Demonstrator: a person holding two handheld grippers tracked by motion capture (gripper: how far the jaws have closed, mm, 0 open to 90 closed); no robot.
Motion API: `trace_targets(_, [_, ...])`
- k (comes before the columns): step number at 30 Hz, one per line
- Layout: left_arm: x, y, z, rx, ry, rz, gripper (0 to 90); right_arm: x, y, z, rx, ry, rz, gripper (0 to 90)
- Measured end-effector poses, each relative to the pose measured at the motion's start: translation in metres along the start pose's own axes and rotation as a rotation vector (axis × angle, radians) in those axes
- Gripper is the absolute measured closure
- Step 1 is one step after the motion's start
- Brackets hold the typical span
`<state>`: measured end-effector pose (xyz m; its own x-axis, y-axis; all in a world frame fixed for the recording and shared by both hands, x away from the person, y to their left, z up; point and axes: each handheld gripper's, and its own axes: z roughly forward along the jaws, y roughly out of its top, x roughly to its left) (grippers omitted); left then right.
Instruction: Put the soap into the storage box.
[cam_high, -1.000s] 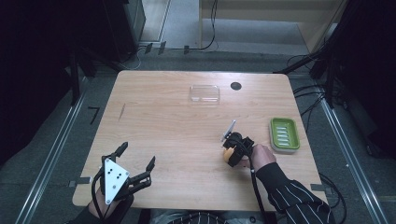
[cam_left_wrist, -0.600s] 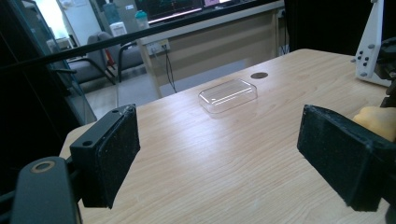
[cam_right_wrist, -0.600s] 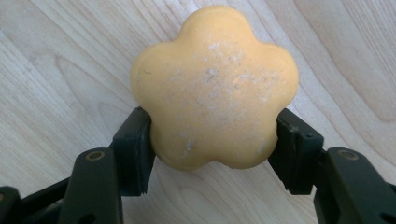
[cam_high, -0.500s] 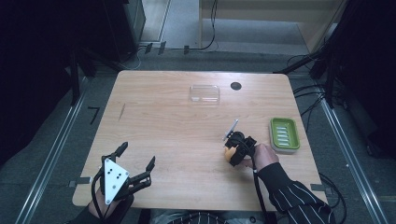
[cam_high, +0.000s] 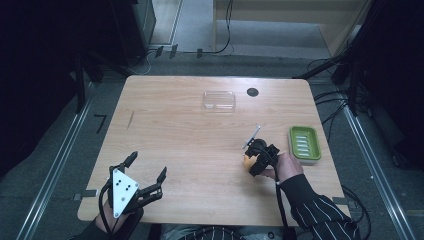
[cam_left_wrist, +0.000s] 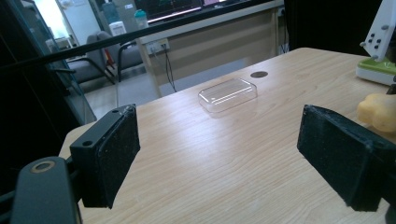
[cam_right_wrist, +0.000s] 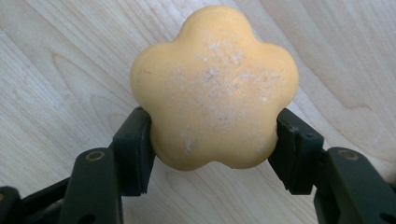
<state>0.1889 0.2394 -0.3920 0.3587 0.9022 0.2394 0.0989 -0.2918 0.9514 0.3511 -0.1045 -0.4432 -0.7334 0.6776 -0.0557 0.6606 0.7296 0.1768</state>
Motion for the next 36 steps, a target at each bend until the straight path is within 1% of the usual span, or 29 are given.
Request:
trace_targets(3, [0.000, 0.000, 0.000, 0.001, 0.001, -0.001, 13.5, -0.002, -0.001, -0.003, -0.013, -0.009, 0.002, 39.9])
trace_targets(6, [-0.001, 0.000, -0.003, -0.007, -0.002, 0.001, 13.5, -0.004, -0.003, -0.005, -0.014, -0.018, 0.012, 39.9])
trace_targets(8, [-0.001, 0.000, -0.004, -0.011, 0.004, -0.003, 13.5, -0.007, -0.005, -0.008, -0.021, -0.025, 0.014, 39.9])
trace_targets(13, [-0.002, 0.000, -0.002, -0.006, -0.001, 0.007, 13.5, -0.012, -0.009, -0.012, -0.034, -0.036, 0.027, 39.9])
trace_targets(15, [-0.002, 0.001, -0.001, -0.006, -0.001, 0.004, 13.5, -0.016, -0.010, -0.013, -0.039, -0.044, 0.026, 39.9])
trace_targets(16, [-0.002, 0.001, -0.001, -0.006, -0.001, 0.005, 13.5, -0.016, -0.010, -0.014, -0.040, -0.045, 0.034, 39.9])
trace_targets(18, [-0.002, 0.001, -0.001, -0.003, -0.005, 0.013, 13.5, -0.018, -0.011, -0.015, -0.043, -0.045, 0.029, 40.0])
trace_targets(19, [-0.002, 0.001, -0.001, -0.003, -0.005, 0.013, 13.5, -0.018, -0.011, -0.016, -0.042, -0.049, 0.036, 39.9])
trace_targets(22, [-0.001, 0.000, -0.002, -0.006, 0.001, 0.003, 13.5, -0.020, -0.011, -0.017, -0.046, -0.053, 0.031, 39.9])
trace_targets(23, [-0.001, 0.000, -0.002, -0.006, -0.001, 0.001, 13.5, -0.020, -0.011, -0.018, -0.052, -0.057, 0.038, 39.9])
trace_targets(27, [-0.002, 0.000, -0.001, -0.007, -0.004, 0.005, 13.5, -0.023, -0.011, -0.021, -0.055, -0.061, 0.052, 39.9])
trace_targets(30, [-0.002, 0.001, -0.002, -0.006, -0.003, 0.006, 13.5, -0.026, -0.012, -0.023, -0.066, -0.073, 0.050, 39.9])
trace_targets(31, [-0.002, 0.001, -0.002, -0.006, -0.004, 0.007, 13.5, -0.027, -0.012, -0.024, -0.077, -0.084, 0.053, 39.9])
trace_targets(33, [-0.002, 0.001, -0.001, -0.007, -0.003, 0.005, 13.5, -0.029, -0.013, -0.025, -0.073, -0.084, 0.054, 39.9])
trace_targets(34, [-0.002, 0.001, -0.001, -0.007, -0.003, 0.004, 13.5, -0.030, -0.013, -0.025, -0.082, -0.085, 0.056, 39.9])
trace_targets(36, [-0.002, 0.001, -0.001, -0.007, -0.004, 0.005, 13.5, -0.033, -0.015, -0.027, -0.080, -0.092, 0.068, 39.9])
